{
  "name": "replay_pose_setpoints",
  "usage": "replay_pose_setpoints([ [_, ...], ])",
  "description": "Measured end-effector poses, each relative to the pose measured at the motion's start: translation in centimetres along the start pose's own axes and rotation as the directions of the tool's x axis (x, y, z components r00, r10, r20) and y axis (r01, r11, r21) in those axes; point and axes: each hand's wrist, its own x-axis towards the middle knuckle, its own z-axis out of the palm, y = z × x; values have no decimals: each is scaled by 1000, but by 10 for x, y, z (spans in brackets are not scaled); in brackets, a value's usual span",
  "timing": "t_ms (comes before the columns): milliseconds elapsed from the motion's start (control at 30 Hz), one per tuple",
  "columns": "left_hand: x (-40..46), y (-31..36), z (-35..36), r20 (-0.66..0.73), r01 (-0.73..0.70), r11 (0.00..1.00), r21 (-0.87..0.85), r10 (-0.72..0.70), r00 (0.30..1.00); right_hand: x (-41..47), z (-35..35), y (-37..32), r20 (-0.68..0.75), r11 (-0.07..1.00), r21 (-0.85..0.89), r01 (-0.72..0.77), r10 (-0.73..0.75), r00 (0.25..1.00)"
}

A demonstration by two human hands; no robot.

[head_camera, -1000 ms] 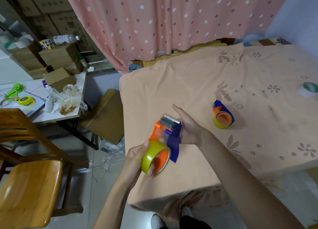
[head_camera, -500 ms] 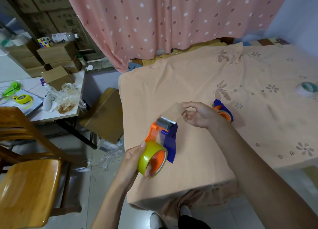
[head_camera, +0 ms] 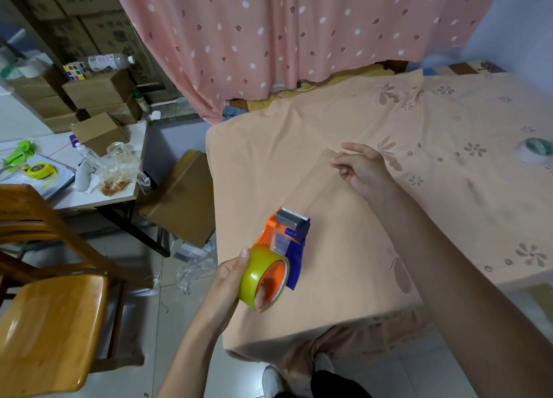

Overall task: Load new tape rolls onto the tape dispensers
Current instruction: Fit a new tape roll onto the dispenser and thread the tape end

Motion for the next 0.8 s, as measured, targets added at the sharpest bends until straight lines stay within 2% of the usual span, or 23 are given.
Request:
replay_pose_setpoints([
  [400, 2, 0, -2, 13, -12, 1000, 4, 12, 1000, 1, 8, -5, -40, 989, -84, 125, -129, 991],
  [533, 2, -3, -4, 12, -20, 1000, -1, 20, 1000, 6, 6, -12, -100, 974, -122, 189, -201, 974],
  [633, 0, -3, -9, 28, -17, 999, -35, 18, 999, 4, 5, -16, -53, 958, -184, 220, -233, 971],
  [733, 0, -4, -11, 68, -44, 995, -91, 50, 996, 0, 7, -13, -55, 957, -215, 193, -209, 976],
  [800, 1, -2, -11, 42, -64, 988, -141, 70, 997, -6, 5, -5, -76, 978, -174, 112, -127, 989],
])
